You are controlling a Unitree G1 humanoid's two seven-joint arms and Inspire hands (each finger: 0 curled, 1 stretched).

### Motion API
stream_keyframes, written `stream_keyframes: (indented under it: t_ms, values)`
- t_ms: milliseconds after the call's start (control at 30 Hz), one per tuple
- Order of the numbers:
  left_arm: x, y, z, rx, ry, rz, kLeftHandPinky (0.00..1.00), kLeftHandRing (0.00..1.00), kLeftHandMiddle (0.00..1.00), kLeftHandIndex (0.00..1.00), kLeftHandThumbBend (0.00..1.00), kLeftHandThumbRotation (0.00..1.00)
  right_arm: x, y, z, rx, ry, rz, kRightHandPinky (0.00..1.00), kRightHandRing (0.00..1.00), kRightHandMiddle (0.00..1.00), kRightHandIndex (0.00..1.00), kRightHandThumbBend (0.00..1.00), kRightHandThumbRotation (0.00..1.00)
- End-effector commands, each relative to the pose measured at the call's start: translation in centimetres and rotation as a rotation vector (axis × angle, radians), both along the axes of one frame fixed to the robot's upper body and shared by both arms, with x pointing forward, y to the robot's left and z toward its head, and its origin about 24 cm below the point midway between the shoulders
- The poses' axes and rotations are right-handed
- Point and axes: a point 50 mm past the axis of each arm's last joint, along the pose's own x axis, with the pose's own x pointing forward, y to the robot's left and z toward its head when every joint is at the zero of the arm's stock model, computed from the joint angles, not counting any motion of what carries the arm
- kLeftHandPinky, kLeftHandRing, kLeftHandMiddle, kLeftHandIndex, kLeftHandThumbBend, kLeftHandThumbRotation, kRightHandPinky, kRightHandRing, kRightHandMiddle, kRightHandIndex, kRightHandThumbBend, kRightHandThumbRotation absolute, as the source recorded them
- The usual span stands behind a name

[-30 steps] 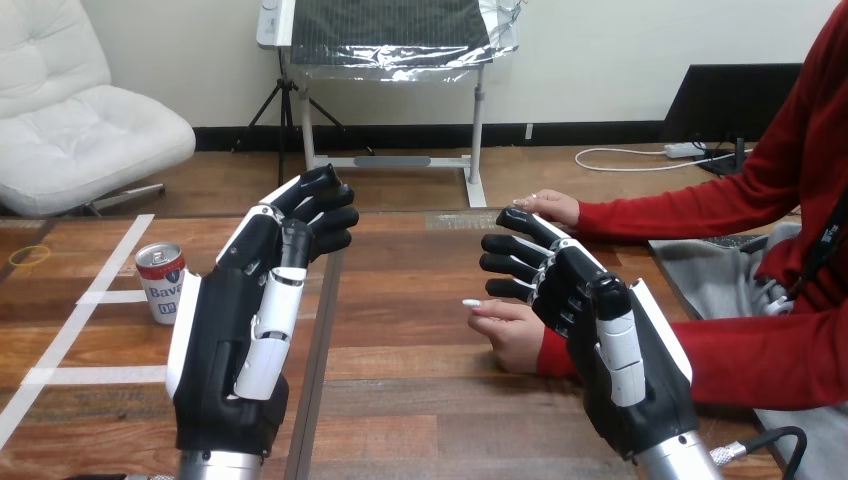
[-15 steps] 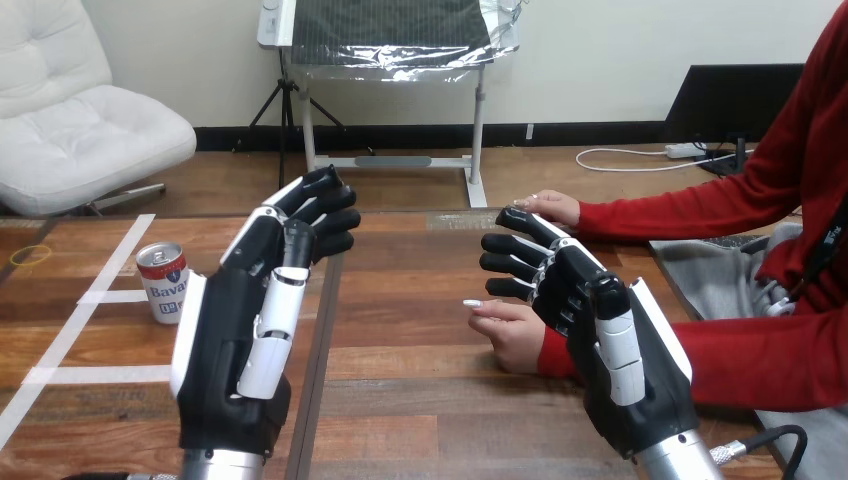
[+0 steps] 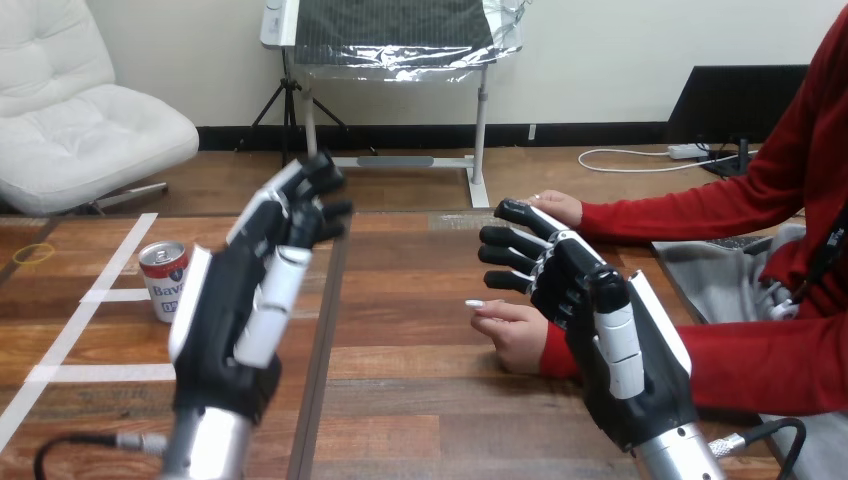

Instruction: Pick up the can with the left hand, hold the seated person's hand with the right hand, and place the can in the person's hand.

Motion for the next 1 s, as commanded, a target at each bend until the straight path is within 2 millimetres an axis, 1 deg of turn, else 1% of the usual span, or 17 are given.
stream_keyframes:
  t_ms: [0, 233, 433, 833, 867, 967]
  values:
    - [3.2, 1.1, 3.8, 0.001, -0.127, 0.008, 0.94, 0.90, 0.91, 0.91, 0.66, 0.93, 1.4, 0.4, 2.1, 0.016, -0.097, 0.022, 0.76, 0.81, 0.82, 0.86, 0.87, 1.00]
    - [5.3, 2.2, 4.3, -0.026, -0.116, 0.040, 0.99, 0.94, 0.93, 0.94, 0.70, 0.95, 1.2, 0.4, 2.0, 0.015, -0.097, 0.016, 0.77, 0.82, 0.82, 0.87, 0.88, 1.00]
    - [6.9, 3.0, 4.6, -0.058, -0.102, 0.055, 1.00, 0.95, 0.94, 0.94, 0.71, 0.94, 1.1, 0.4, 2.0, 0.009, -0.103, 0.011, 0.77, 0.82, 0.83, 0.87, 0.88, 1.00]
    - [9.4, 4.1, 5.1, -0.105, -0.068, 0.041, 1.00, 0.99, 0.98, 0.96, 0.67, 0.98, 1.0, 0.2, 2.1, 0.012, -0.102, 0.002, 0.77, 0.81, 0.83, 0.87, 0.88, 1.00]
    - [9.7, 4.2, 5.1, -0.108, -0.064, 0.040, 1.00, 0.99, 0.99, 0.97, 0.64, 0.99, 1.0, 0.2, 2.1, 0.014, -0.101, 0.000, 0.77, 0.81, 0.82, 0.87, 0.88, 1.00]
    - [10.5, 4.5, 5.3, -0.115, -0.051, 0.036, 1.00, 1.00, 0.99, 0.98, 0.64, 0.99, 1.0, 0.1, 2.0, 0.021, -0.095, -0.006, 0.77, 0.81, 0.82, 0.86, 0.89, 1.00]
